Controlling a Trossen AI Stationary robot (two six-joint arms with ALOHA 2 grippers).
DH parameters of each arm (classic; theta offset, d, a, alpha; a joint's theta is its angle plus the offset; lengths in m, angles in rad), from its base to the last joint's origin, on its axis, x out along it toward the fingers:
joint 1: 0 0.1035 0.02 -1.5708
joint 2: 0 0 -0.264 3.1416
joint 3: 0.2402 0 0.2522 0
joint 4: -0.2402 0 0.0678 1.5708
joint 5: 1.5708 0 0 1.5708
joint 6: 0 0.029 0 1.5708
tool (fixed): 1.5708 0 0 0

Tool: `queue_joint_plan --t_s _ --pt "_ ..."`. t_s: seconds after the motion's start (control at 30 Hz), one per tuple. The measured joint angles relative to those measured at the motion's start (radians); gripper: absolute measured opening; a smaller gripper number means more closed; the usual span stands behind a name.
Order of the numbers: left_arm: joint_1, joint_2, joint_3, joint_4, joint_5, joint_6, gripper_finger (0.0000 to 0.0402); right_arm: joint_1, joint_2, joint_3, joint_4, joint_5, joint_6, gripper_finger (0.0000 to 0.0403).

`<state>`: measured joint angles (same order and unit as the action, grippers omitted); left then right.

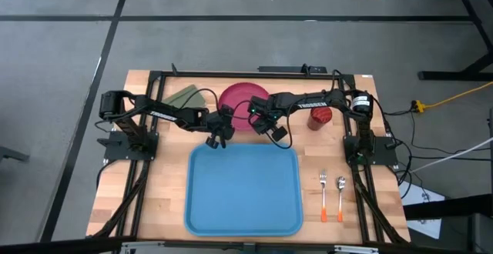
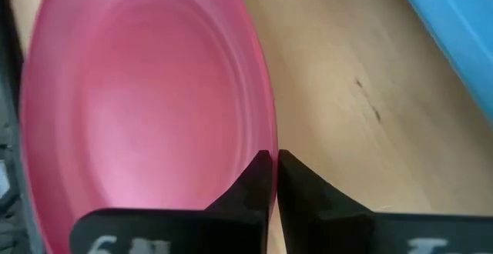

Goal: Pick and place plate/cup/fork/spoon on tray
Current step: Put the red plate on the center of the blue serving tray

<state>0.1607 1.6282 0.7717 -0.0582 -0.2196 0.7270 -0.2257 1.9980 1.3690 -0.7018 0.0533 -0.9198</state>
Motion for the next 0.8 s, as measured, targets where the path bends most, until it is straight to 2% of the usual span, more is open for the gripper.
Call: queue_joint_plan --t_s 0.07,0.2,0.37,0.57,0.8 --pt "-0.011 -0.001 0.017 -0.008 -0.022 0.001 0.0003 0.011 -0.006 0.01 -0.025 0.056 0.002 0.0006" --pt "-0.044 -0.012 0.079 -0.084 -0.108 0.003 0.0002 0.04 -0.03 0.039 -0.075 0.102 0.011 0.0006" --pt "-0.101 -0.026 0.186 -0.256 -0.18 -0.024 0.0002 0.095 -0.034 0.136 -0.23 0.189 0.105 0.0006" --pt "-0.19 -0.026 0.307 -0.44 -0.217 -0.118 0.0001 0.176 -0.035 0.222 -0.362 0.191 0.187 0.0006" --pt "-0.315 -0.026 0.361 -0.541 -0.246 -0.253 0.0001 0.303 -0.034 0.28 -0.465 0.189 0.317 0.0006"
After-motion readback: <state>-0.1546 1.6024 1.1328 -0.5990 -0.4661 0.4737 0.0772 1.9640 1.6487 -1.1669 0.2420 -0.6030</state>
